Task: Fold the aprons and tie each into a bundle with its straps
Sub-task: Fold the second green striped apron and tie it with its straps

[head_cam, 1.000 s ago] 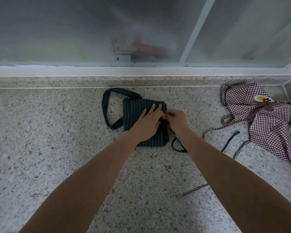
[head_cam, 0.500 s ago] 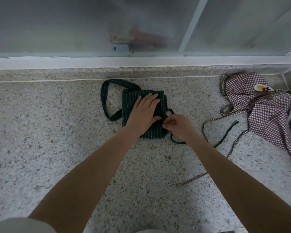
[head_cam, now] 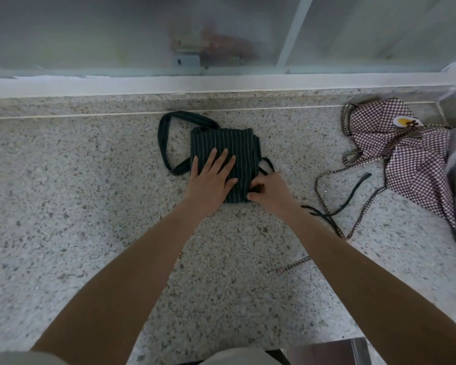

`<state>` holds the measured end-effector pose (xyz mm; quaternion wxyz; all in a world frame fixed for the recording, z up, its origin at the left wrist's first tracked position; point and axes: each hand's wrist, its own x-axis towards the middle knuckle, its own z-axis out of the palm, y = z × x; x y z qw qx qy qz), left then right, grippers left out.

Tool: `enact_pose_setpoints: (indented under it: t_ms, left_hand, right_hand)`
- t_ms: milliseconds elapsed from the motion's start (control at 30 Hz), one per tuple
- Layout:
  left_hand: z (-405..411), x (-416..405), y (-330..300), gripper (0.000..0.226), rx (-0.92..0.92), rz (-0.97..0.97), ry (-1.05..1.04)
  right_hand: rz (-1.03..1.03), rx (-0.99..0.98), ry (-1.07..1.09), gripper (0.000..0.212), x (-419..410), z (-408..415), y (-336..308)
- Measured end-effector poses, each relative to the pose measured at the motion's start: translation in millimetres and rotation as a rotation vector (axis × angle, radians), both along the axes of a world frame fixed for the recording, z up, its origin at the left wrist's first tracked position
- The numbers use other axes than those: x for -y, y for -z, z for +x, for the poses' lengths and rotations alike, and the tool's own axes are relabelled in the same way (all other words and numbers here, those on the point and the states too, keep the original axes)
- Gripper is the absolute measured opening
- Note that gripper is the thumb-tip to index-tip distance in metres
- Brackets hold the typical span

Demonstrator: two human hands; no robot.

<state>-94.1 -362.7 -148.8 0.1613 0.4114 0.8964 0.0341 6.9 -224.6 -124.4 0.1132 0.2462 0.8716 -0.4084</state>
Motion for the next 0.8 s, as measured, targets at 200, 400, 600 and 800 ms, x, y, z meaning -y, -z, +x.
enact_pose_setpoints:
  t_ms: [200, 400, 600, 800]
  left_hand:
    - [3, 2, 5, 0.059, -0.057, -0.045, 0.035]
    - [5, 1, 9, 0.061, -0.055, -0.055, 0.022]
    - [6, 0, 12, 0.062, -0.077, -0.061, 0.023]
    - [5, 0, 14, 0.063, -0.084, -0.045, 0.020]
  right_hand:
    - [-0.165, 0.013, 0.103, 0.029, 4, 0, -5]
    - [-0.153, 0.075, 0.264, 0.030, 5, 12, -2]
    - [0.090, -0.020, 0.276, 0.026, 10, 6, 7]
    - [0.062, 0.104, 0.256, 0.024, 11, -11, 5]
